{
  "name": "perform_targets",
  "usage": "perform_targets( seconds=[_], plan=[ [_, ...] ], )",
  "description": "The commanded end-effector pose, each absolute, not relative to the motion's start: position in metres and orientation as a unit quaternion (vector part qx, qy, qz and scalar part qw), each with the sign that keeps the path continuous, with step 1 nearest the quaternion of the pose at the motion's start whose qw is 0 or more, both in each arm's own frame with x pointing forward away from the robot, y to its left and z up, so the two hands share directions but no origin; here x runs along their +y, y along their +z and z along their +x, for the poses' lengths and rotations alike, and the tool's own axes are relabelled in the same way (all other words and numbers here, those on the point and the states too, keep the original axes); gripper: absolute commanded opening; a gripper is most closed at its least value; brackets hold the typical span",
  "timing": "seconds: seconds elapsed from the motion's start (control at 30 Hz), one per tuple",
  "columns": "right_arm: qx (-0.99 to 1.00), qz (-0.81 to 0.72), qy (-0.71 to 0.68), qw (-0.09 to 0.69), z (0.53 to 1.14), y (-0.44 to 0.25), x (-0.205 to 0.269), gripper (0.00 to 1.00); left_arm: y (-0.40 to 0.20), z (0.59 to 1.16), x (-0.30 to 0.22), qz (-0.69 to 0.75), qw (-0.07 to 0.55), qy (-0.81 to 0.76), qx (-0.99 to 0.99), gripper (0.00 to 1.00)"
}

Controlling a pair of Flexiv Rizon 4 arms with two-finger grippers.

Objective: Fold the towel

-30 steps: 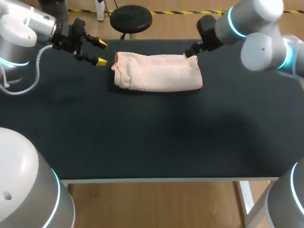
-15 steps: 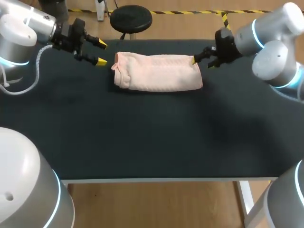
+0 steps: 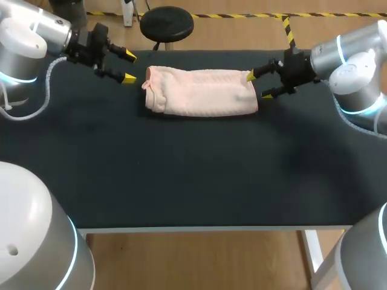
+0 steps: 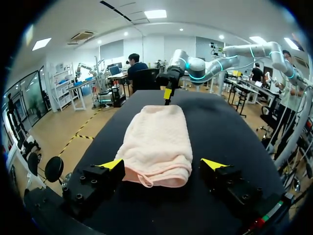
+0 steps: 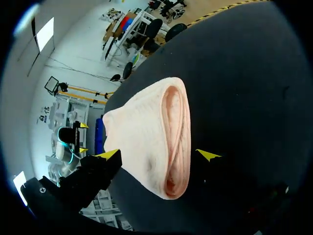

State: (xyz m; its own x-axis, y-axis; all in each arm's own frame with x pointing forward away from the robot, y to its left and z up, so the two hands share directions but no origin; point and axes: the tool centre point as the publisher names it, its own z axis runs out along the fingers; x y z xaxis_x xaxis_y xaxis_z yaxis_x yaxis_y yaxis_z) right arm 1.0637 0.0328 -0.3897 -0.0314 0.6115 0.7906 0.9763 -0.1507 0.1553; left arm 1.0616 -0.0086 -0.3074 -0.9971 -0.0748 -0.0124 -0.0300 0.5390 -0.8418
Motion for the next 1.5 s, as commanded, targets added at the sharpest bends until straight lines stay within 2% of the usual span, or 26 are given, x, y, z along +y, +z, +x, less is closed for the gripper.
perform_targets(
  seconds=[0.03, 1.5],
  plan=[
    [-0.604, -0.637, -0.403, 0.261, 1.073, -0.397, 0.032, 1.00, -0.308, 1.061, -0.009, -0.030, 0.025, -0.480, 0.877, 1.00],
    [-0.624, -0.609, -0.409, 0.269, 1.087, -0.417, 0.058, 1.00, -0.308, 1.061, -0.009, -0.030, 0.025, -0.480, 0.877, 1.00]
  ],
)
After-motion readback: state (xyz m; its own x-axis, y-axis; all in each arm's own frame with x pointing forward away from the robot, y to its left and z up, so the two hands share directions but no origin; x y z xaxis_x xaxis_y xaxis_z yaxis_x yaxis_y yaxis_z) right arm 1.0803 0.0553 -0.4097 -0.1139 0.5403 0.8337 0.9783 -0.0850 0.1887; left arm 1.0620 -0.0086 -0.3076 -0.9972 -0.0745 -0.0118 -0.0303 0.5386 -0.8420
